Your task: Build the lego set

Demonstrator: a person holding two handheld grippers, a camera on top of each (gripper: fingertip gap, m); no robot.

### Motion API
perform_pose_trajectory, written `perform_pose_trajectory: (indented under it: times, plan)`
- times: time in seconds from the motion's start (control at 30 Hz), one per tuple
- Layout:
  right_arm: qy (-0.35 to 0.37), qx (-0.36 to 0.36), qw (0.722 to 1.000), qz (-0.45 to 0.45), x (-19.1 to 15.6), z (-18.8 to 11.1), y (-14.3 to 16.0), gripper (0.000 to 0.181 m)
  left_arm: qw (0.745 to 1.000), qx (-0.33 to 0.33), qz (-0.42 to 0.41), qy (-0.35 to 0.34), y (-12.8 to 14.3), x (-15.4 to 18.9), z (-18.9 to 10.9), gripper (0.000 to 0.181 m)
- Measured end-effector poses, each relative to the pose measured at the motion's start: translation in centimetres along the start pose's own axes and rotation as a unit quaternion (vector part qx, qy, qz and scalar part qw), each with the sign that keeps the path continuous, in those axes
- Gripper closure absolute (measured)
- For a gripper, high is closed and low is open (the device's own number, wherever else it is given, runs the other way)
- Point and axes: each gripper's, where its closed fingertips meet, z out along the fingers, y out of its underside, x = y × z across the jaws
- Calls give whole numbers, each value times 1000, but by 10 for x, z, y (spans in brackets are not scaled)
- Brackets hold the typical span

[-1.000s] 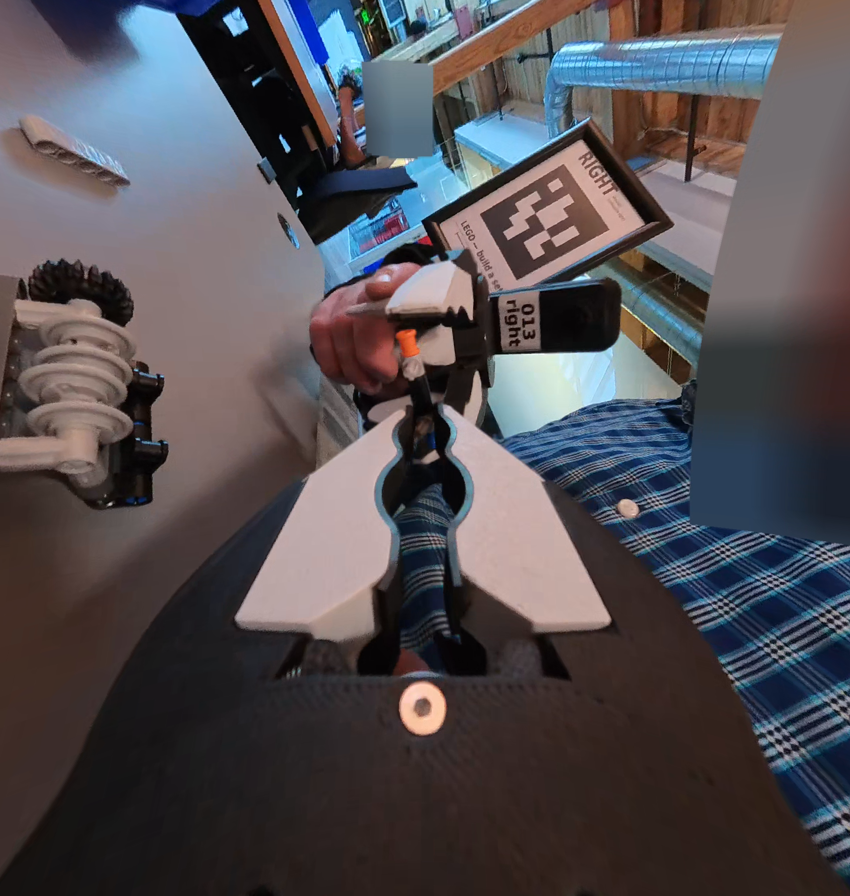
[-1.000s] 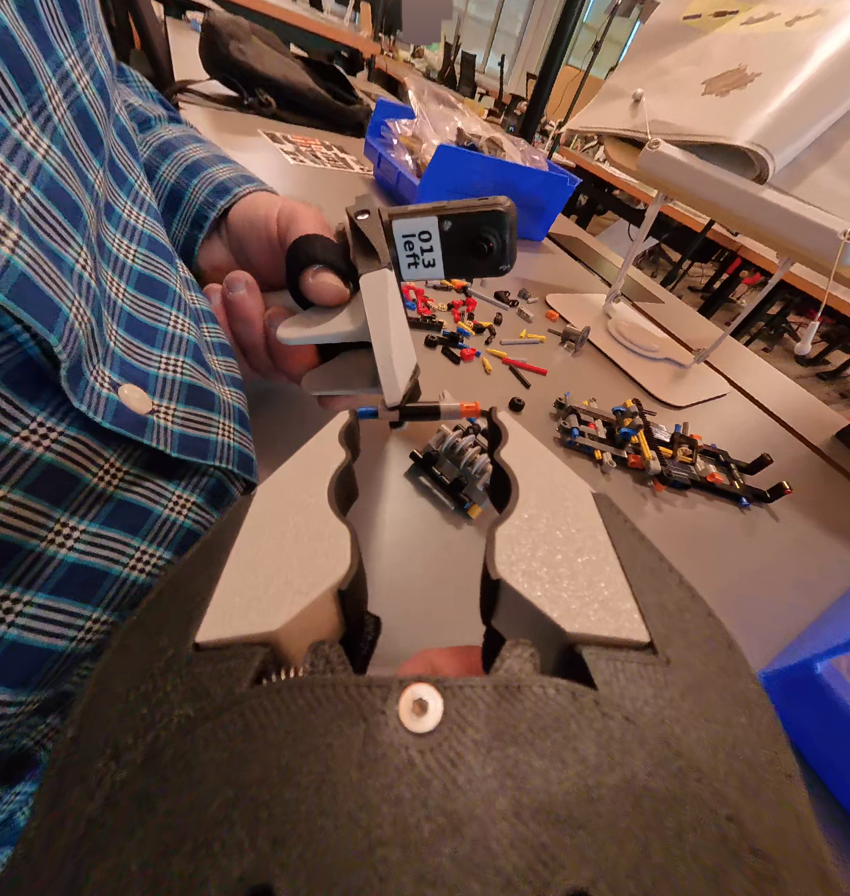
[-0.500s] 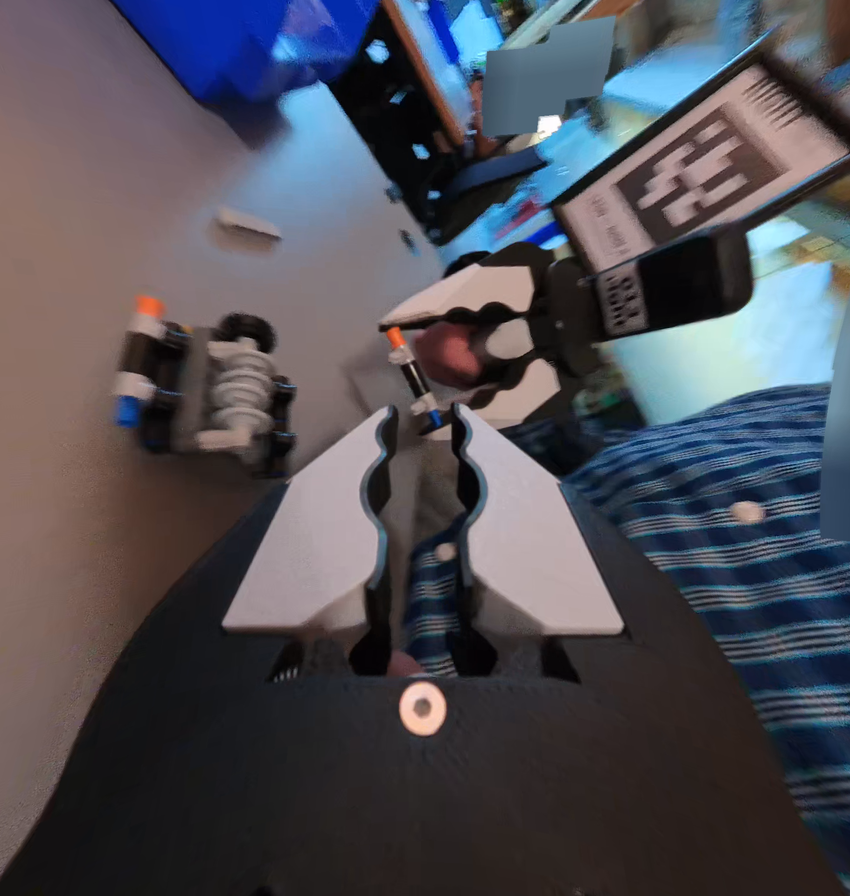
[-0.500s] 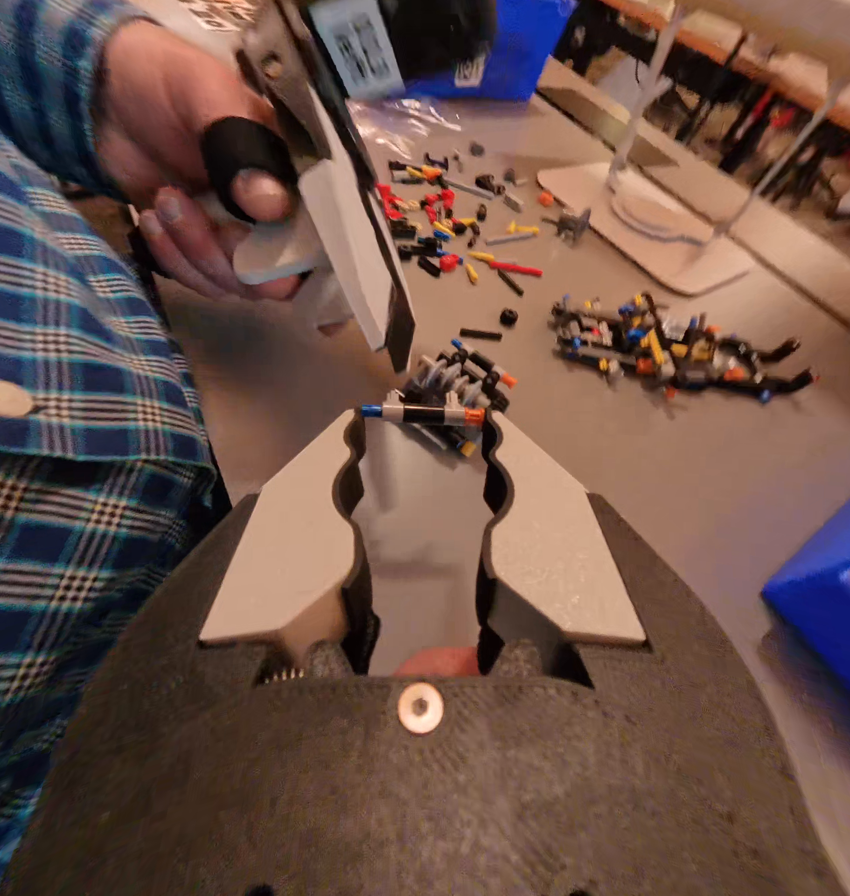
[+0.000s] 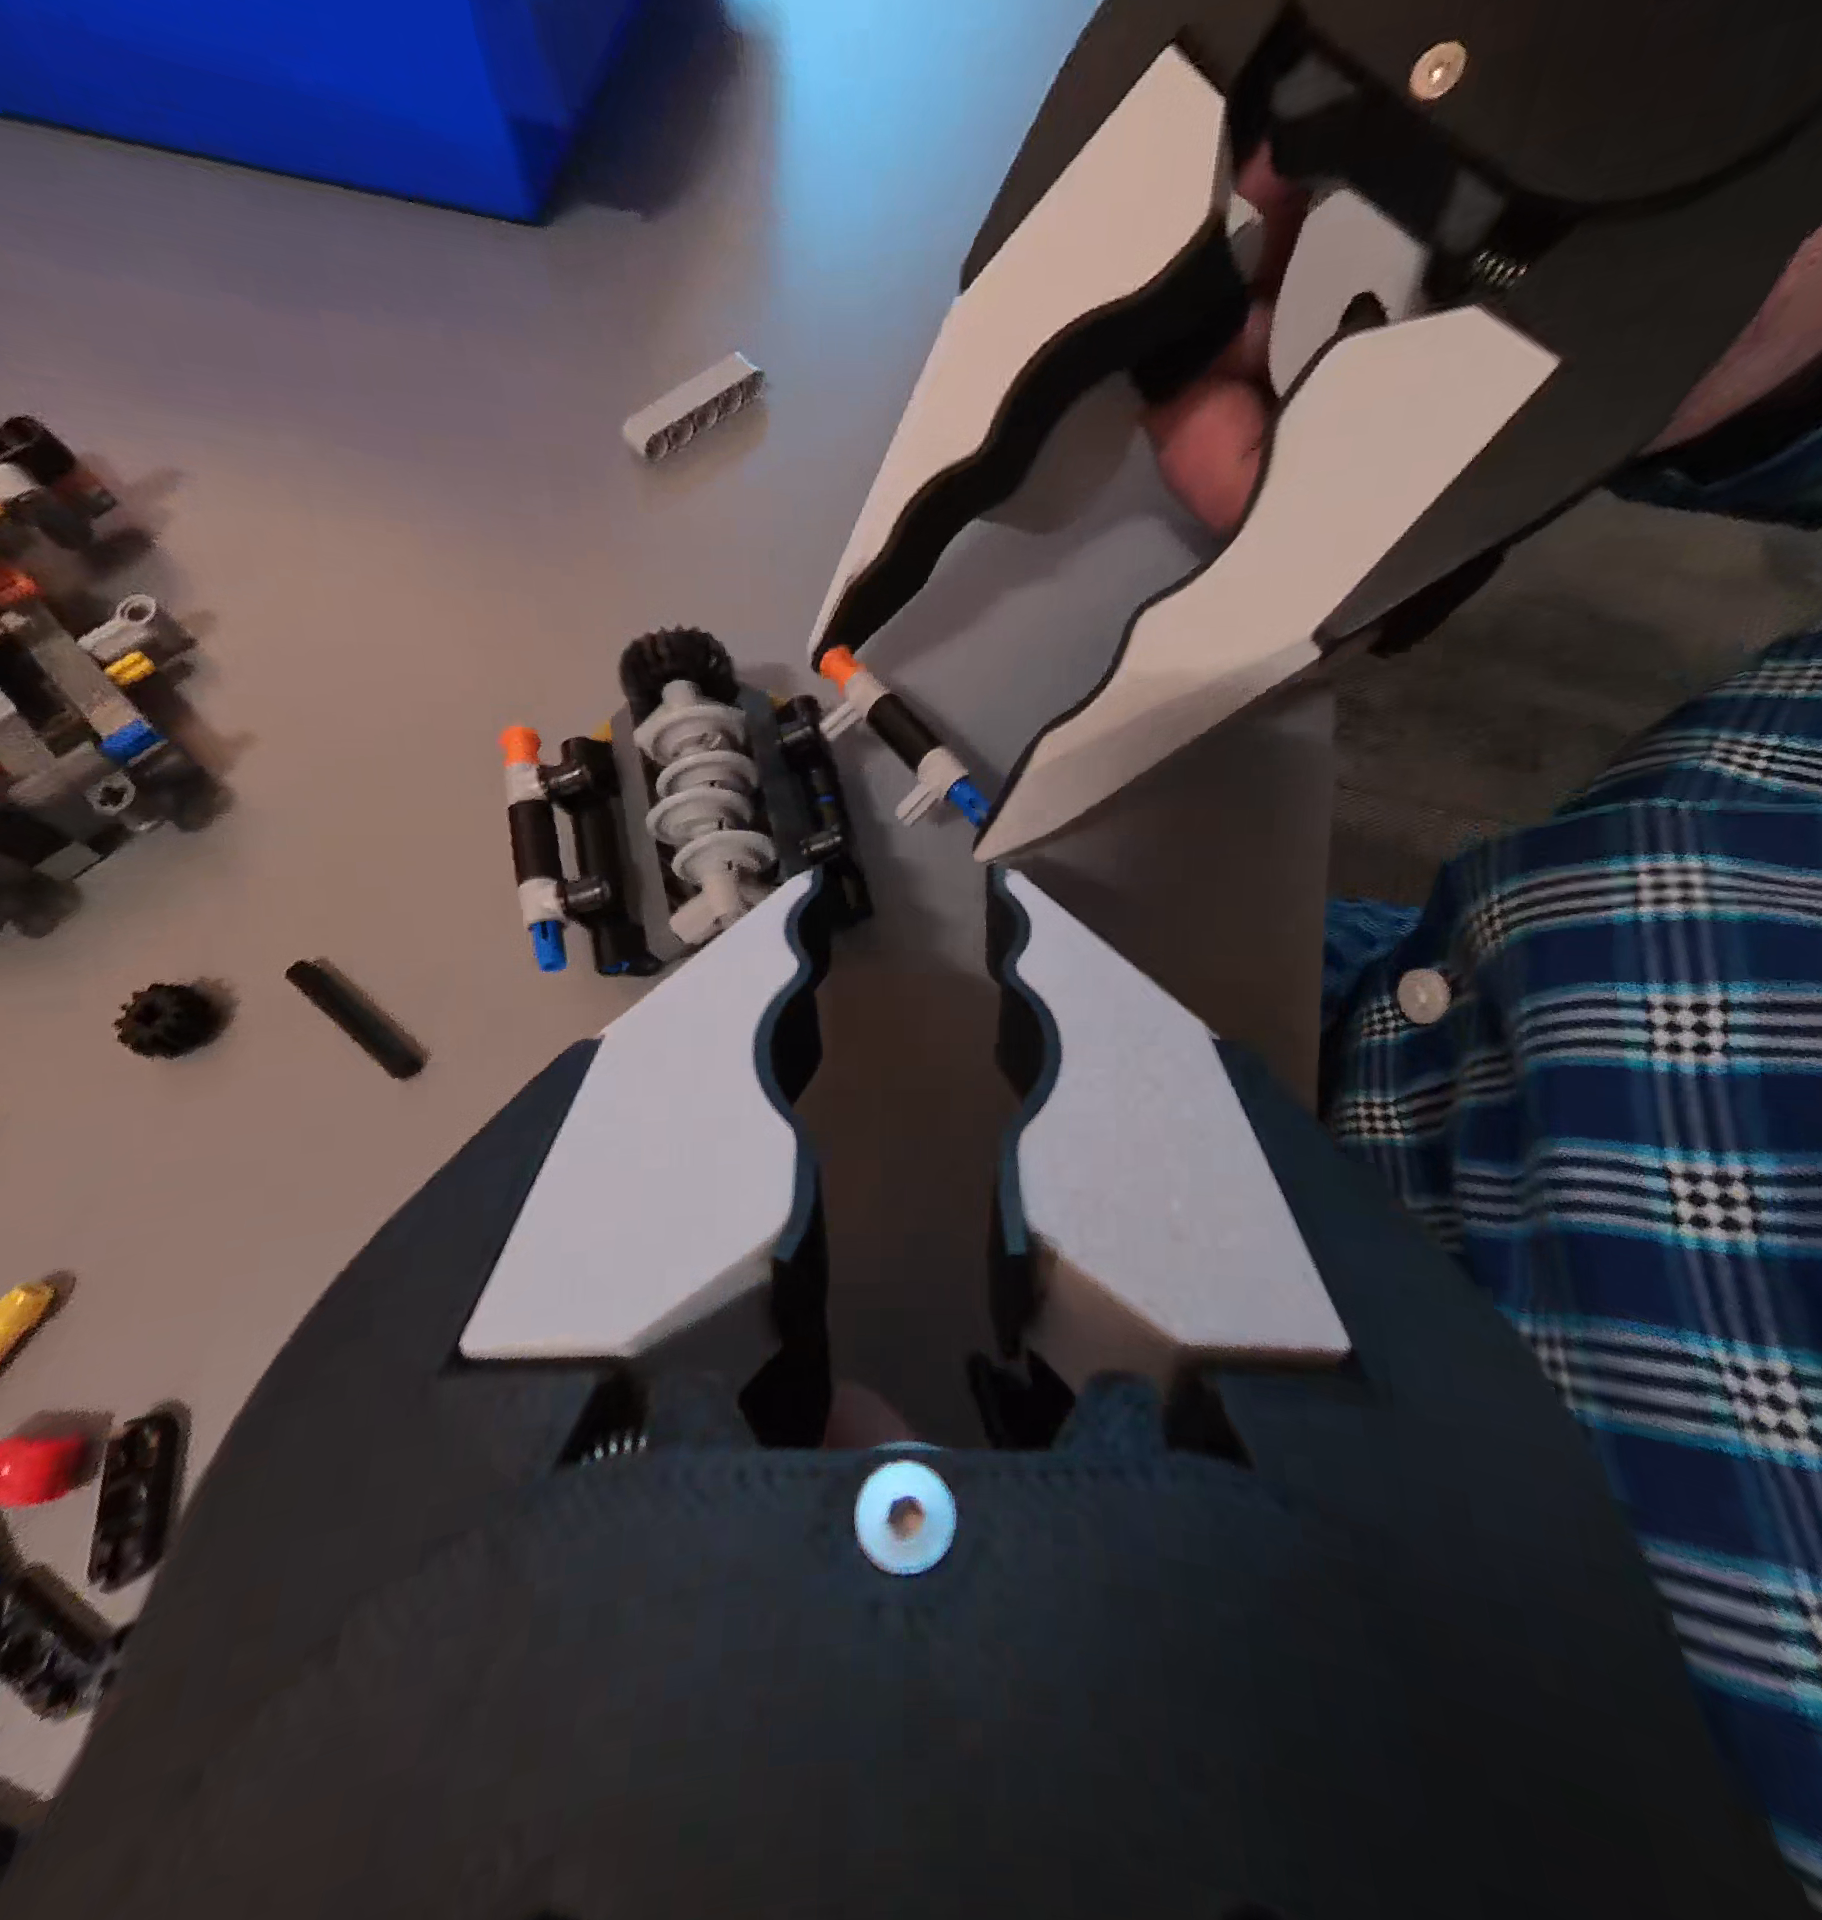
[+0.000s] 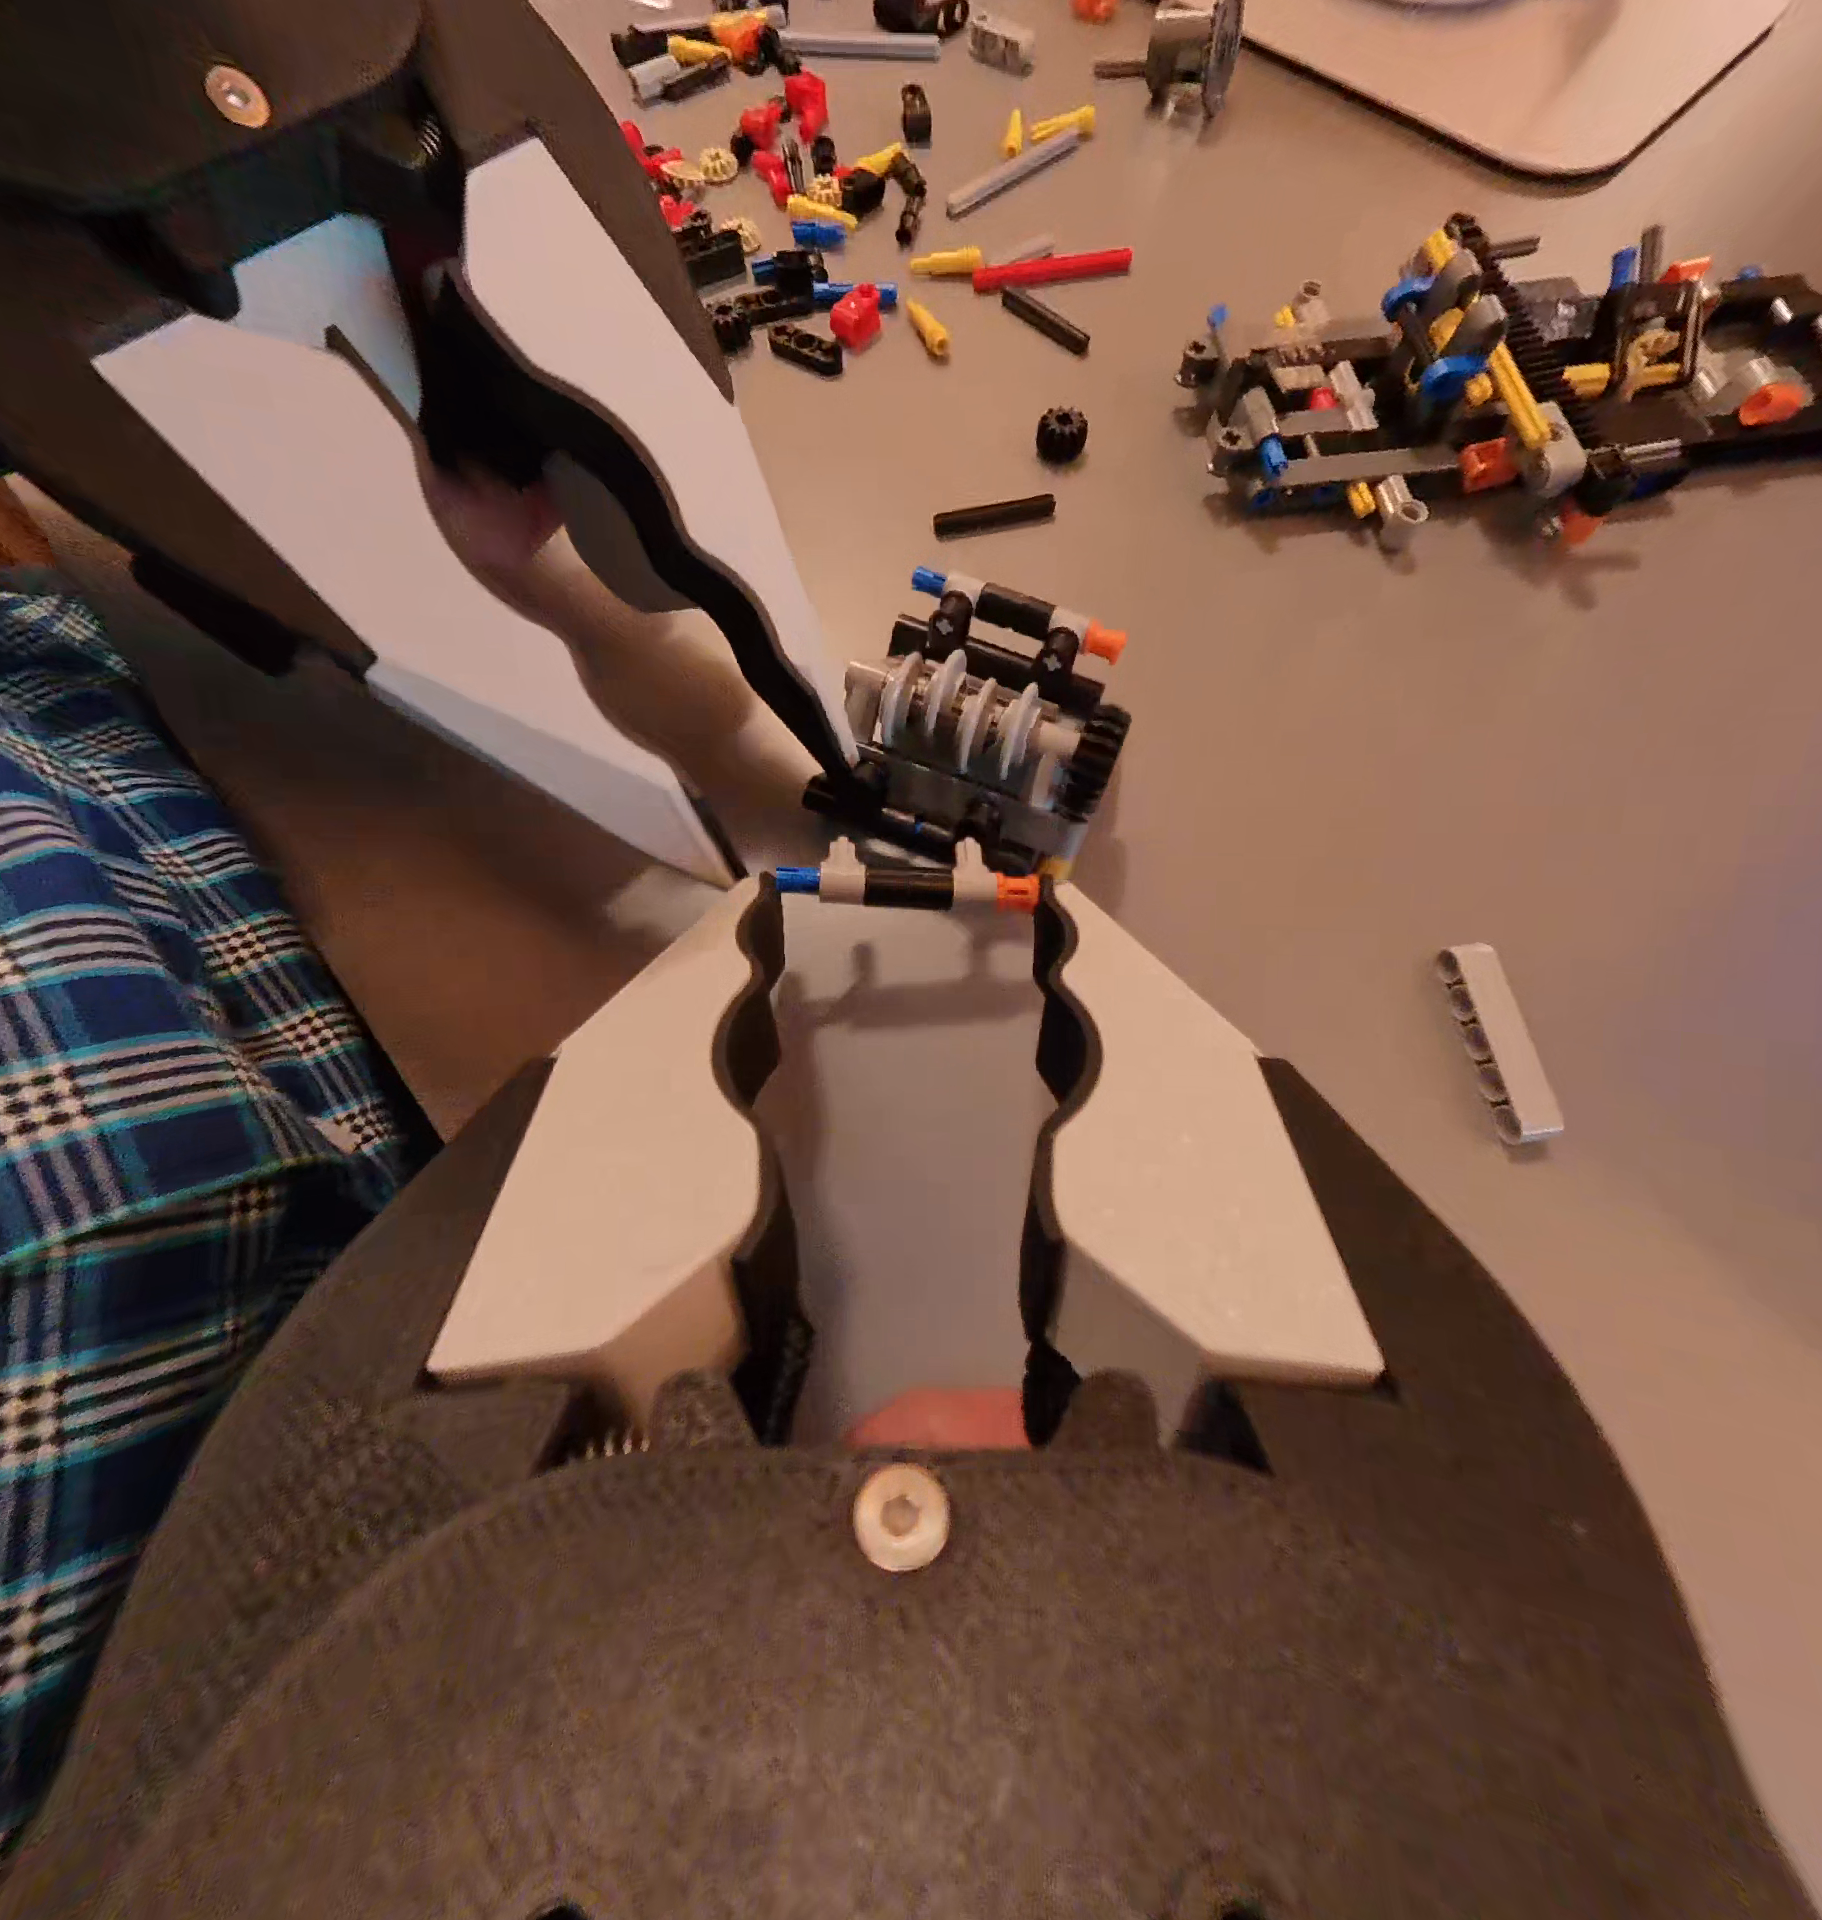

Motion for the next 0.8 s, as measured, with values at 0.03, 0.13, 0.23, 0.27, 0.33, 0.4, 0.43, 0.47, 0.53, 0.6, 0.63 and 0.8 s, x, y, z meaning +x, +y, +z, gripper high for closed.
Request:
perform_pose_trajectory:
  times: [0.03, 0.13, 0.23, 0.27, 0.33, 0.4, 0.43, 0.47, 0.53, 0.6, 0.63, 0.8]
  plan:
    - [1, -2, 1000, -1, 0, 1, 0, 135, 1000, -1, -1, 1, -1, 0, 1, 154]
    - [6, -8, 1000, 10, 5, 2, 1, 135, 1000, 3, -3, 20, -4, 5, 4, 153]
    - [9, -6, 1000, 10, 9, 2, 0, 135, 999, 16, -6, 29, -10, 5, 2, 152]
    - [5, -2, 1000, 10, 9, 2, -1, 135, 999, 23, -10, 31, -12, 4, 0, 151]
    - [0, 1, 1000, 7, 11, 1, -2, 135, 999, 36, -10, 29, -16, 0, -5, 151]
    - [-3, 4, 1000, 2, 14, 0, -3, 135, 999, 38, 29, 20, -20, -1, -9, 150]
    - [-4, 2, 1000, 1, 15, 1, -3, 135, 998, 30, 62, 9, -20, -3, -9, 148]
    - [-8, 3, 1000, 0, 14, 1, -4, 135, 995, 22, 98, -3, -20, -5, -10, 148]
    - [-16, 2, 1000, 0, 12, 3, -4, 135, 989, 9, 149, -19, -22, -13, -10, 145]
    - [-16, 1, 1000, 3, 12, 4, -4, 135, 986, -3, 163, -19, -21, -22, -9, 139]
    - [-16, 2, 1000, 5, 12, 4, -4, 135, 986, -10, 166, -26, -20, -30, -10, 135]
    - [-16, 4, 1000, 5, 12, 5, -6, 135, 987, -41, 152, 0, -11, -47, -10, 120]
